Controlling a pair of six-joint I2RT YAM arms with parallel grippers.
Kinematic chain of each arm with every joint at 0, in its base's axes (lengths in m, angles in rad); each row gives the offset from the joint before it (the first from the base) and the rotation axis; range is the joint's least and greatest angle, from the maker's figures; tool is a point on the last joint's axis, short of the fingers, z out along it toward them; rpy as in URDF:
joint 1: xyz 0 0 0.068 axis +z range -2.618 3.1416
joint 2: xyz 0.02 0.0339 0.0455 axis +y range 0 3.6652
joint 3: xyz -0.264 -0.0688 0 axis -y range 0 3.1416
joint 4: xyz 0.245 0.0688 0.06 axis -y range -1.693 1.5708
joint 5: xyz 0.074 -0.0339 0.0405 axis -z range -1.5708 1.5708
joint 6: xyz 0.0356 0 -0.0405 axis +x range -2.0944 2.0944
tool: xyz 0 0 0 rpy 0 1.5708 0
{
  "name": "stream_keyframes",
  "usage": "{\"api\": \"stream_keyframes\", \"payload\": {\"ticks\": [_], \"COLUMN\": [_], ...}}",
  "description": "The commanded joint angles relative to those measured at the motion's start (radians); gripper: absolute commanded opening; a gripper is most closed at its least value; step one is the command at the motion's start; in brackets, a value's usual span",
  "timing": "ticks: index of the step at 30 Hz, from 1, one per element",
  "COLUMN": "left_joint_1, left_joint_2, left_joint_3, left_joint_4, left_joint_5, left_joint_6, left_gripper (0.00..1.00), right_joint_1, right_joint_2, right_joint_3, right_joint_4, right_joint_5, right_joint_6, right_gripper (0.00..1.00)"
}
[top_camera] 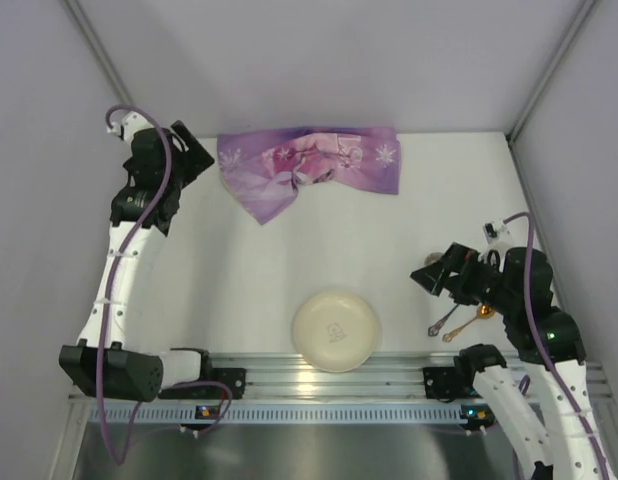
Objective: Set the dinner table for one person
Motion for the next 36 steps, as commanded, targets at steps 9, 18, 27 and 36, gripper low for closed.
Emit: {"api": "stream_keyframes", "payload": {"ticks": [9, 18, 27, 36], "left_joint_1": [0.023, 0.022, 0.005, -0.053], "left_joint_2": [-0.168, 0.105, 0.398, 0.597], "left_joint_3": [-0.309, -0.278, -0.162, -0.096], "left_joint_4": [0.302, 0.146, 0.086, 0.164], "left_joint_5": [0.248, 0.337, 0.351, 0.385], "left_joint_6": [-0.065, -0.135, -0.174, -0.234], "left_gripper": [0.99, 0.98, 0.94, 0.89], "right_joint_1": [0.011, 0.012, 0.014, 0.012], "right_joint_2": [-0.131, -0.033, -0.016, 0.037], "right_joint_3": [-0.069, -0.067, 0.02, 0.049], "right_joint_4": [0.013, -0.033, -0.113, -0.133], "right_joint_5": [-0.107, -0.181, -0.104, -0.024], "right_joint_6": [0.075, -0.001, -0.084, -0.098], "right_gripper": [1.0, 1.0, 1.0, 1.0]}}
